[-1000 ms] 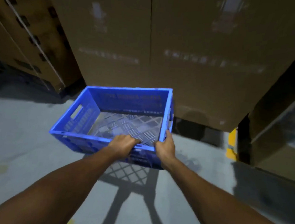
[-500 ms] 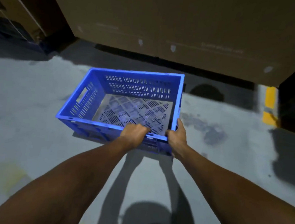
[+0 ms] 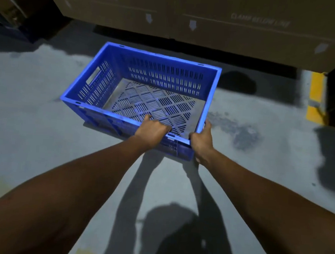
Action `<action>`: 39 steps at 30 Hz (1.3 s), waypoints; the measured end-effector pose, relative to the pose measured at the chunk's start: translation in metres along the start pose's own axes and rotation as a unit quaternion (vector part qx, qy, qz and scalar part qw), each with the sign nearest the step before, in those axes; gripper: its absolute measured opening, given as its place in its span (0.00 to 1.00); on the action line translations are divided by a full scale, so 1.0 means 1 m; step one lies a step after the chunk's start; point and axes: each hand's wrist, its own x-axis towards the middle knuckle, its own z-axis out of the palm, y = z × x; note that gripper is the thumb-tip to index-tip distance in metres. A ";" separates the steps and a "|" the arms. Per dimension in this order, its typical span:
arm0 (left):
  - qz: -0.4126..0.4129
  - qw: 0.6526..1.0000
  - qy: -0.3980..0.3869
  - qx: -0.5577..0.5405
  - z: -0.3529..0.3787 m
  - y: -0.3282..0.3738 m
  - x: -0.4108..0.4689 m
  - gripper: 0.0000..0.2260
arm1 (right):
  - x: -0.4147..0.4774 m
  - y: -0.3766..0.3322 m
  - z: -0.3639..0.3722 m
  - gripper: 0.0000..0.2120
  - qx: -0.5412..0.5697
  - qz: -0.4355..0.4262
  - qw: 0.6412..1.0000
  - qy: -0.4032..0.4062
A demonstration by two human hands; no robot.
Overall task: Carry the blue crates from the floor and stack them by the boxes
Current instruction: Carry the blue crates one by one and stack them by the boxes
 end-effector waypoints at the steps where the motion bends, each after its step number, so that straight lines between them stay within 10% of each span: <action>1: -0.005 1.000 0.000 -0.003 -0.001 0.000 -0.002 0.09 | 0.000 0.000 0.000 0.36 -0.005 -0.005 1.000 0.002; 16: -0.183 0.978 0.083 -0.057 0.004 0.026 -0.018 0.11 | 0.009 0.002 0.005 0.34 -0.054 -0.033 0.997 0.032; 31: -0.124 0.986 0.063 -0.097 0.004 0.015 -0.015 0.13 | 0.009 0.004 0.001 0.32 -0.070 -0.032 0.996 0.043; 39: -0.141 0.946 0.004 -0.292 -0.051 0.002 -0.039 0.35 | -0.045 -0.045 -0.034 0.34 -0.260 -0.064 0.964 0.001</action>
